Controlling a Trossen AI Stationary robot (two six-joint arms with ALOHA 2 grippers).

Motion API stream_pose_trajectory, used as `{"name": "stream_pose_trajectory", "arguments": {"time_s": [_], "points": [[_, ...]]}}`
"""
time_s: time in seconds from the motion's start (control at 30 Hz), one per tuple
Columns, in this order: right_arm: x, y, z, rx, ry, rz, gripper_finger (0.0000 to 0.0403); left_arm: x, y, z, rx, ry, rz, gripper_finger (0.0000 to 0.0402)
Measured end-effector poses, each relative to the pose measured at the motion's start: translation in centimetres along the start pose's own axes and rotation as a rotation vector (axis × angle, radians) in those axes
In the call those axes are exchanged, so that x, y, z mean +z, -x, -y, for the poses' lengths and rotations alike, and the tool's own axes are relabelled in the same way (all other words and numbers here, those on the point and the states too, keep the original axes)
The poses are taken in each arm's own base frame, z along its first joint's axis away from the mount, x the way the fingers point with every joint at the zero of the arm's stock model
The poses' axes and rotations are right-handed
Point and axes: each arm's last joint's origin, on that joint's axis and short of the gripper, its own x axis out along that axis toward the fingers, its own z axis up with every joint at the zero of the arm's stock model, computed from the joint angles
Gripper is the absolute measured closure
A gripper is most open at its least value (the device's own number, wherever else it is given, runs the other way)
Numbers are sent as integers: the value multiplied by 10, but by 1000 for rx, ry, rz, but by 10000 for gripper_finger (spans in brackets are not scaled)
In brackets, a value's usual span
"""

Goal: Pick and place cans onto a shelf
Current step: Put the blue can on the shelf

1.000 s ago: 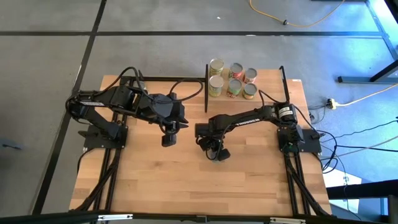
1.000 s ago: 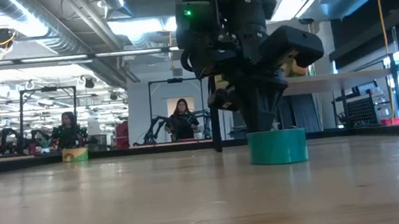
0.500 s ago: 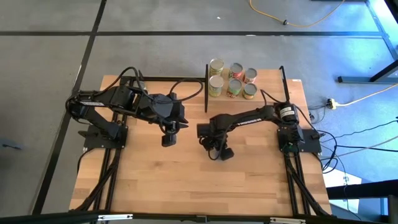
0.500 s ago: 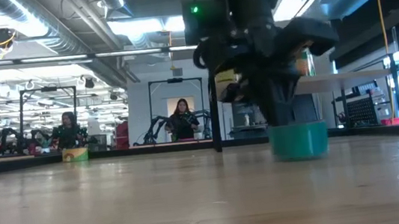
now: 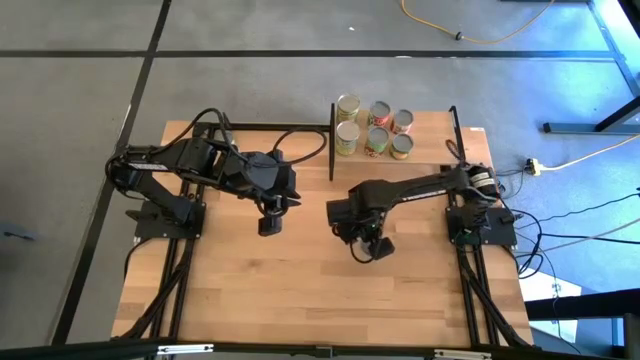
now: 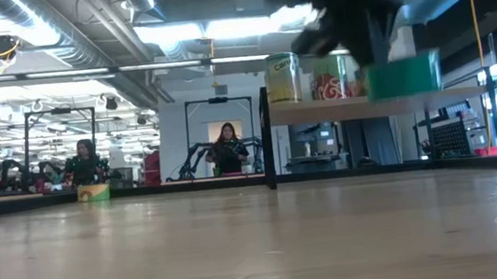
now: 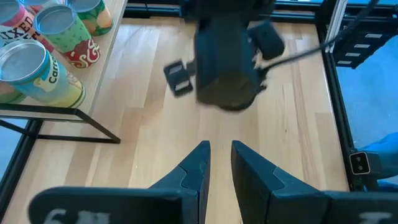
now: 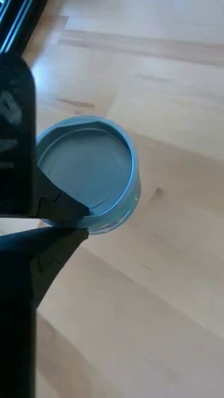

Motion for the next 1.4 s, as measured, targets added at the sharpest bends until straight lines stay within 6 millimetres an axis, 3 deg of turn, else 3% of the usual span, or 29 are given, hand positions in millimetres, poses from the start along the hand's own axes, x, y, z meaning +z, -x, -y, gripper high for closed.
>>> {"name": "stream_pose_trajectory", "arguments": {"time_s": [0.3, 0.53, 0.73, 1.07, 1.2, 1.4], "points": [[-37, 52, -30, -99, -129, -3, 388, -1, 0, 0, 3, -3, -15, 344], [-86, 96, -48, -211, -313, 102, 388, -2, 0, 0, 4, -4, -18, 344], [-141, 122, -55, -304, -494, 249, 388, -2, 0, -1, 4, -3, -18, 344], [-230, 125, -47, -520, -902, 370, 389, -2, 0, -1, 4, -1, -18, 344], [-250, 121, -38, -588, -1085, 387, 389, -2, -2, 0, 5, -1, -21, 344], [-263, 124, -16, -661, -1268, 415, 389, -2, -3, 0, 6, 1, -23, 344]]}}
